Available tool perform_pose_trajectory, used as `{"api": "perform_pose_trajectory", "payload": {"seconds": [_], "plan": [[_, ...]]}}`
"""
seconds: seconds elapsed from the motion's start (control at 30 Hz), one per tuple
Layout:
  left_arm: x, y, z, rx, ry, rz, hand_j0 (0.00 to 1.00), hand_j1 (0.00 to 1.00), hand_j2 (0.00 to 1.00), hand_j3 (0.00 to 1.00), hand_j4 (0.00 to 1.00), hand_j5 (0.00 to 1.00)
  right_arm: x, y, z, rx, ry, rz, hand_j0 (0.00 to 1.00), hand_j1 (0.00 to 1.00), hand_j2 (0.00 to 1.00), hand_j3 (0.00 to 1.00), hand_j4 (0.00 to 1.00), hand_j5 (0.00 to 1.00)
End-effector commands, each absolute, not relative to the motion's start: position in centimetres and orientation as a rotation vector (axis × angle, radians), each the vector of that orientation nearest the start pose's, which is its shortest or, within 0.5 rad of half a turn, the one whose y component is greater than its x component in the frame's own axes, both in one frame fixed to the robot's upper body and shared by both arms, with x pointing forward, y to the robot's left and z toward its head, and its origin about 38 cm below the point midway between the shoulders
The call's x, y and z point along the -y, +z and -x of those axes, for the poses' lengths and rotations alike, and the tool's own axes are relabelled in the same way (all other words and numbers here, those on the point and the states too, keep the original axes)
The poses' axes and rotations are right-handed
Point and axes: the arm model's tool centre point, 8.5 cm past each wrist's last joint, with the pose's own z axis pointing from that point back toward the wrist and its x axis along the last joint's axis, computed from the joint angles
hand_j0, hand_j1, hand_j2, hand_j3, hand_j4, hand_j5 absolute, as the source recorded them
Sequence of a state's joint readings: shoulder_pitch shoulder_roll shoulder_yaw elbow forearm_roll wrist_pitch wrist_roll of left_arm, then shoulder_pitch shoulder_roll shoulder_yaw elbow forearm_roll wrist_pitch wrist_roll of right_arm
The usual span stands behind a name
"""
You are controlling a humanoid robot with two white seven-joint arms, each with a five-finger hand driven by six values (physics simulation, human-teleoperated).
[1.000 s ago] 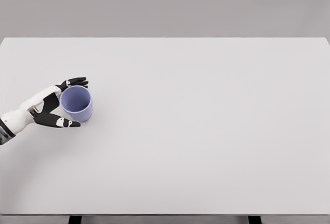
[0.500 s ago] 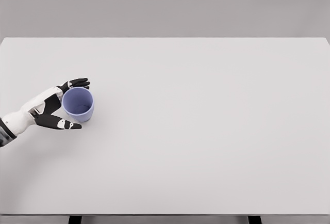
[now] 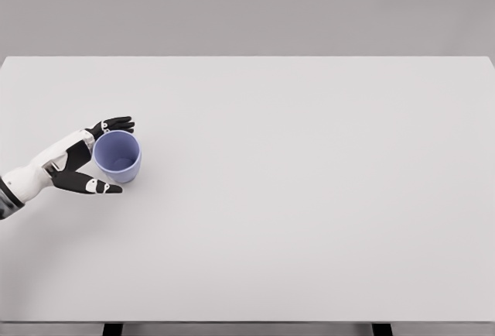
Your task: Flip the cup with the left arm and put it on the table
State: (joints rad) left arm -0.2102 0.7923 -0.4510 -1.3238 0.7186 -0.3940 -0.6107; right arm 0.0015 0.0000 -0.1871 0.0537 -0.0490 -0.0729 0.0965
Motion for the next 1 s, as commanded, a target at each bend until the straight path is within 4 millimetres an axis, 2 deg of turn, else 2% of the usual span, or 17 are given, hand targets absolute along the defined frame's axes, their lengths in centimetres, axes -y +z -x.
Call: {"api": "perform_pose_trajectory", "payload": {"seconds": [0.0, 0.97], "plan": [[-37.1, 11.1, -37.3, 1.522, -0.787, 0.435, 1.0, 1.0, 1.0, 1.0, 1.0, 1.0, 26.2, -26.1, 1.0, 0.04, -0.233, -0.004, 1.0, 1.0, 1.0, 1.0, 1.0, 1.0], [-38.6, 11.3, -38.2, 1.545, -0.737, 0.383, 1.0, 1.0, 1.0, 1.0, 1.0, 1.0, 26.2, -26.1, 1.0, 0.04, -0.233, -0.004, 1.0, 1.0, 1.0, 1.0, 1.0, 1.0]]}}
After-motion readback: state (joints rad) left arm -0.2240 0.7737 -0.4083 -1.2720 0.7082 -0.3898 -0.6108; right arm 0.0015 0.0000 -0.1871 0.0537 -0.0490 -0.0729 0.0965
